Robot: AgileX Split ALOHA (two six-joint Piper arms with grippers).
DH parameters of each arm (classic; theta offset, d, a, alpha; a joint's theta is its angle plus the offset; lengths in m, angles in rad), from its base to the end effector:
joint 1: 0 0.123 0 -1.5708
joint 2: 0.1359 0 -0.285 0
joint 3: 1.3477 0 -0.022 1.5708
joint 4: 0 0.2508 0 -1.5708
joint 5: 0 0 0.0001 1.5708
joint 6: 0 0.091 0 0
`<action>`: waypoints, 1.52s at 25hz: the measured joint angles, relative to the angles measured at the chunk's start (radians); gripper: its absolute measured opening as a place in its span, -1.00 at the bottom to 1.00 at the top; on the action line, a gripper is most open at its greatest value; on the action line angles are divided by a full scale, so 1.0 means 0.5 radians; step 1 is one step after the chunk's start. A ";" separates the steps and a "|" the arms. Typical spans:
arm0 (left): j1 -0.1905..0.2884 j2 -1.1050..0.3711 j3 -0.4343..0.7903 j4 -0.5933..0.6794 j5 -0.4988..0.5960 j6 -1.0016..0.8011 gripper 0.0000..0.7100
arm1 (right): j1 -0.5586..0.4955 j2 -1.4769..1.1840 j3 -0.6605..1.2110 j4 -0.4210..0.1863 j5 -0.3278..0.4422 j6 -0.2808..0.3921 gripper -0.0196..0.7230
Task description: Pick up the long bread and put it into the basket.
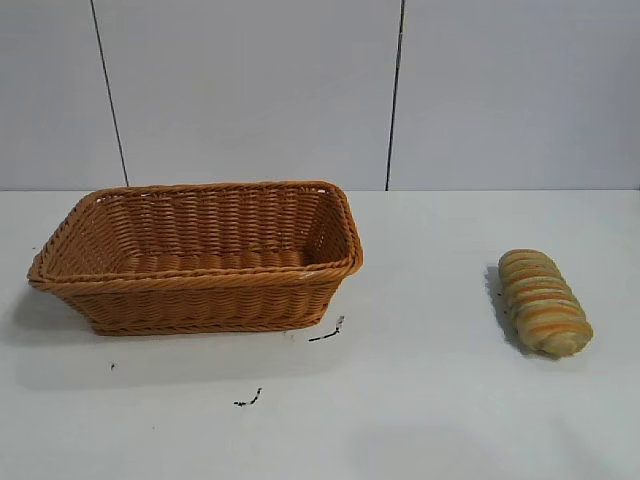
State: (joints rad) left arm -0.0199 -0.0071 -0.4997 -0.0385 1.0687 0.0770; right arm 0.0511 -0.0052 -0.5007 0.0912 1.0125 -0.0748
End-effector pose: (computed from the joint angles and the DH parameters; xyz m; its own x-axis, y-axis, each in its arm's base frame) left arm -0.0063 -0.0029 0.2766 -0.4530 0.0674 -0.8890 0.0765 0.9964 0.0366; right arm -0.0044 0.0068 0.2817 -0.4016 -0.0469 -0.9146 -0.1321 0.9912 0.0072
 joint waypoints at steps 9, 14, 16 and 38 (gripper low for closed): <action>0.000 0.000 0.000 0.000 0.000 0.000 0.95 | 0.000 0.000 0.002 0.000 0.000 0.000 0.91; 0.000 0.000 0.000 0.000 0.000 0.000 0.95 | 0.000 0.112 -0.015 0.014 0.016 0.002 0.91; 0.000 0.000 0.000 0.000 0.000 0.000 0.95 | 0.000 0.268 -0.069 0.039 0.016 0.002 0.91; 0.000 0.000 0.000 0.000 0.000 0.000 0.95 | 0.000 2.960 -1.247 0.044 -0.011 -0.016 0.91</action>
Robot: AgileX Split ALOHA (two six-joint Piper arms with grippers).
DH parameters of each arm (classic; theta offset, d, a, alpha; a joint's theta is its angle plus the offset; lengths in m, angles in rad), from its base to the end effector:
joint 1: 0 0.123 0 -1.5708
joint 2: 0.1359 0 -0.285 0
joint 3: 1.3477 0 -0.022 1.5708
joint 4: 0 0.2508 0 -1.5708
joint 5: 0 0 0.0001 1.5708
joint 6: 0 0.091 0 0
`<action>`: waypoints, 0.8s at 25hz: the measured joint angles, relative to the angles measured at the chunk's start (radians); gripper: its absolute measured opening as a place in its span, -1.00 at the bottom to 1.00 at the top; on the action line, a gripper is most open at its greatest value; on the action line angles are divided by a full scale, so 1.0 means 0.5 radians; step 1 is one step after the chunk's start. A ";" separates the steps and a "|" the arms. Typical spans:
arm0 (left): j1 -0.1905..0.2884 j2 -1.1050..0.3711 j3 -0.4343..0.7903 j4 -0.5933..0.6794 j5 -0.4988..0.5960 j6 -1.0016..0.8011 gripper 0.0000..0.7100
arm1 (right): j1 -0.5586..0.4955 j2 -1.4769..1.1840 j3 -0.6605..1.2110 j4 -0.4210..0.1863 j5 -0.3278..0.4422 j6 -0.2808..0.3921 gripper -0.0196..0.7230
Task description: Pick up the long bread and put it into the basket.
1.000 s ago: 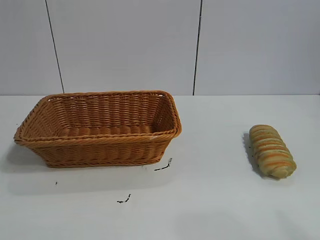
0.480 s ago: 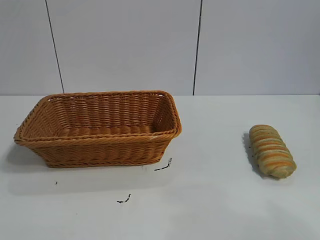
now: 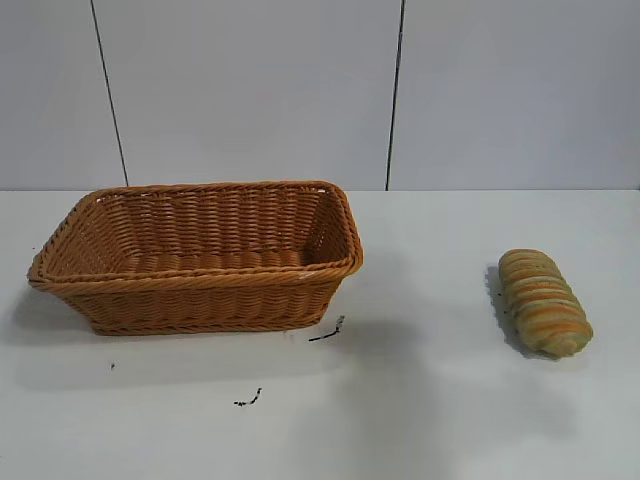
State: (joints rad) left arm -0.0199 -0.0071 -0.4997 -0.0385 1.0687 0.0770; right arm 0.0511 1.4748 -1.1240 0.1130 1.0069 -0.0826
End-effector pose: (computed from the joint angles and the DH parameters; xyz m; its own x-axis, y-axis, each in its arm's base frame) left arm -0.0063 -0.0029 0.2766 -0.4530 0.0674 -0.8890 0.0765 0.9964 0.0366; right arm 0.2854 0.0233 0.2772 -0.9512 -0.0706 -0.3005 -0.1002 0.9914 0.0844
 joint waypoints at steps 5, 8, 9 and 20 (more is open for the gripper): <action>0.000 0.000 0.000 0.000 0.000 0.000 0.95 | 0.000 0.471 -0.291 -0.022 -0.004 0.000 0.91; 0.000 0.000 0.000 0.000 0.000 0.000 0.95 | 0.000 0.709 -0.452 -0.040 -0.014 0.000 0.91; 0.000 0.000 0.000 0.000 0.000 0.000 0.95 | 0.000 0.784 -0.492 -0.043 -0.026 0.000 0.91; 0.000 0.000 0.000 0.000 0.000 0.000 0.95 | 0.089 1.339 -0.912 -0.105 0.001 0.103 0.91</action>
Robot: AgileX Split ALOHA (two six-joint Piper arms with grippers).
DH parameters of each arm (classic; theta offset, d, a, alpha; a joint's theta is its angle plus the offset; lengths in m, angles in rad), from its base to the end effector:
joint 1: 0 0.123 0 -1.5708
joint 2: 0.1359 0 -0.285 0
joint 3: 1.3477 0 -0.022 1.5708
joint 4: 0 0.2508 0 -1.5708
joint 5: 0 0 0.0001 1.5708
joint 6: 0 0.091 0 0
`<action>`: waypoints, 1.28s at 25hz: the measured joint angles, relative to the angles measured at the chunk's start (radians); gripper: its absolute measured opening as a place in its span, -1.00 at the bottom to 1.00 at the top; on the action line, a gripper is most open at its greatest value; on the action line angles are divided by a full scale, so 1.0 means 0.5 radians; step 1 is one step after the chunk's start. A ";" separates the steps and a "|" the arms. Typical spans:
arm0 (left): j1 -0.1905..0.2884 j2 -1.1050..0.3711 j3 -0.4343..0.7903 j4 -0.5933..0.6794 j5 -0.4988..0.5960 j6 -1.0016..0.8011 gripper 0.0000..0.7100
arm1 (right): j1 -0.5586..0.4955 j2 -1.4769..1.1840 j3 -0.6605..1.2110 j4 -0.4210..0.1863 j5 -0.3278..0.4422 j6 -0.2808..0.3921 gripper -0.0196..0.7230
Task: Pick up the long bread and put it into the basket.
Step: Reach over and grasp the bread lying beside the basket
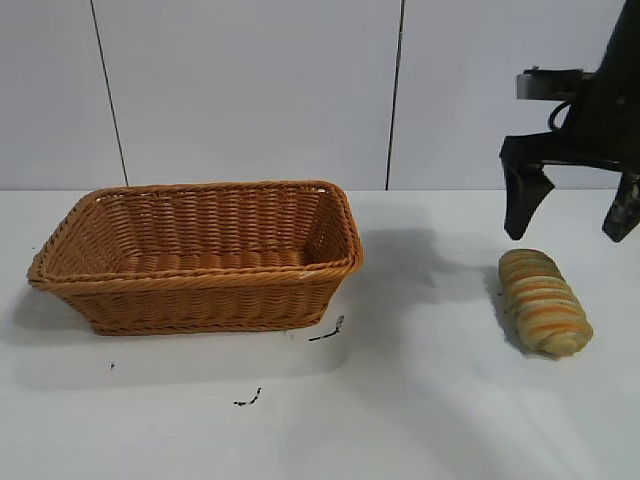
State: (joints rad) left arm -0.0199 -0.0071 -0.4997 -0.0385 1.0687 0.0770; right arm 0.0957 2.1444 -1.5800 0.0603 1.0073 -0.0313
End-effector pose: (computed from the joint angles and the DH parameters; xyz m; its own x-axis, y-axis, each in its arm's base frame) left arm -0.0063 -0.0029 0.2766 -0.4530 0.0674 -0.8890 0.0765 0.9964 0.0366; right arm 0.4240 0.0454 0.1530 -0.9917 -0.0943 -0.0870 -0.0989 0.9938 0.0508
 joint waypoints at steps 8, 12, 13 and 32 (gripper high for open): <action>0.000 0.000 0.000 0.000 0.000 0.000 0.95 | -0.079 0.021 -0.018 -0.009 0.086 0.039 0.91; 0.000 0.000 0.000 0.000 0.000 0.000 0.95 | -0.086 0.021 -0.018 -0.011 0.057 0.039 0.91; 0.000 0.000 0.000 0.000 0.000 0.000 0.95 | -0.086 0.021 -0.018 -0.011 0.030 0.039 0.91; 0.000 0.000 0.000 0.000 0.000 0.000 0.95 | -0.089 0.247 -0.027 -0.006 0.037 0.010 -0.19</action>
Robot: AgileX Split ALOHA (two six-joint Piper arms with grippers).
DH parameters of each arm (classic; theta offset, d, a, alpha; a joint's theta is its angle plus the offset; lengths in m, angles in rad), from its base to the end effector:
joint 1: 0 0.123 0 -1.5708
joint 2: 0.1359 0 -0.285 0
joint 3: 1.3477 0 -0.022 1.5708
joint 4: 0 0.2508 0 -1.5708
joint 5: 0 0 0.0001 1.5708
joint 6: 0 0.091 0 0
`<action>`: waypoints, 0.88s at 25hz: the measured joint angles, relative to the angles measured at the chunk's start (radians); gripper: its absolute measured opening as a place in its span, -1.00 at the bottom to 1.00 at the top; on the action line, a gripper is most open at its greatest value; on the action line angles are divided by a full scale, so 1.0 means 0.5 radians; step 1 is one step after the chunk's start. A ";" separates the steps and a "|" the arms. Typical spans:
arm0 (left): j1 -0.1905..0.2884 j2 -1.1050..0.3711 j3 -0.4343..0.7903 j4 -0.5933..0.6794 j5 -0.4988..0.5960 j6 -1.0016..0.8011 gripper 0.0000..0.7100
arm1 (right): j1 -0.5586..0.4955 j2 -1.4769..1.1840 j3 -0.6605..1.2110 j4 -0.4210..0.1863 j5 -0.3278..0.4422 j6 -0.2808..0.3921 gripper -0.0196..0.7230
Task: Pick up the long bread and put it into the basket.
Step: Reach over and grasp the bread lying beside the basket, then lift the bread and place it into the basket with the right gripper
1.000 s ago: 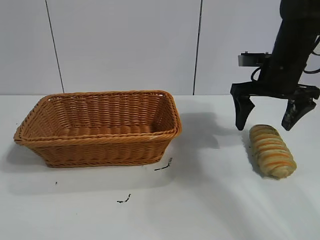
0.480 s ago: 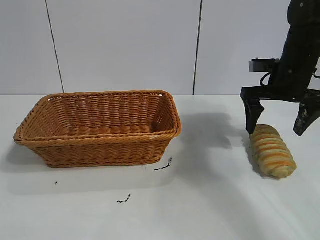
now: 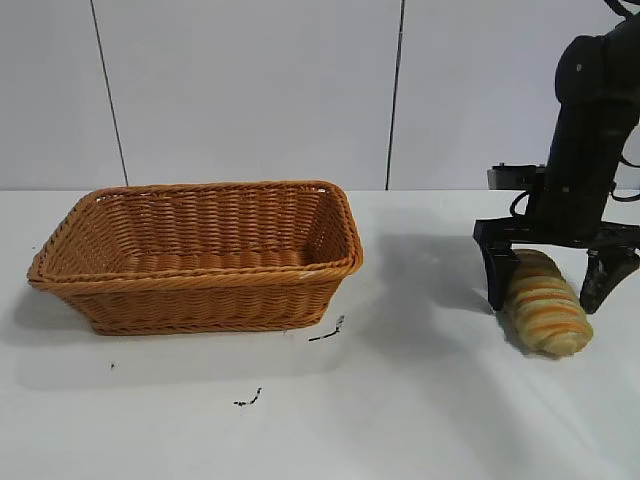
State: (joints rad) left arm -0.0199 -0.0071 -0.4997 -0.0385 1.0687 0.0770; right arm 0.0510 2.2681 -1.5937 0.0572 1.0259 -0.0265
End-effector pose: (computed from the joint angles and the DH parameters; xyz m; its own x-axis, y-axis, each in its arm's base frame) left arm -0.0063 -0.0029 0.2766 -0.4530 0.0674 -0.8890 0.0765 0.9964 0.0366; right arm 0.4272 0.0263 0.1032 -0.9980 -0.0478 0.0417 -0.0457 0.9978 0.0487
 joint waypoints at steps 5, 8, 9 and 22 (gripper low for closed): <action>0.000 0.000 0.000 0.000 0.000 0.000 0.95 | 0.000 -0.025 -0.003 0.002 0.015 -0.018 -0.58; 0.000 0.000 0.000 0.000 0.000 0.000 0.95 | 0.000 -0.107 -0.069 0.000 0.080 -0.036 -0.58; 0.000 0.000 0.000 0.000 0.000 0.000 0.95 | 0.000 -0.149 -0.117 -0.004 0.107 -0.039 -0.58; 0.000 0.000 0.000 0.000 0.000 0.000 0.95 | 0.282 -0.263 -0.823 -0.053 0.374 -0.046 -0.60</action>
State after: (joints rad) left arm -0.0199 -0.0071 -0.4997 -0.0385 1.0687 0.0770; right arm 0.1918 2.1367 -2.0050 0.0308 1.2131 -0.0495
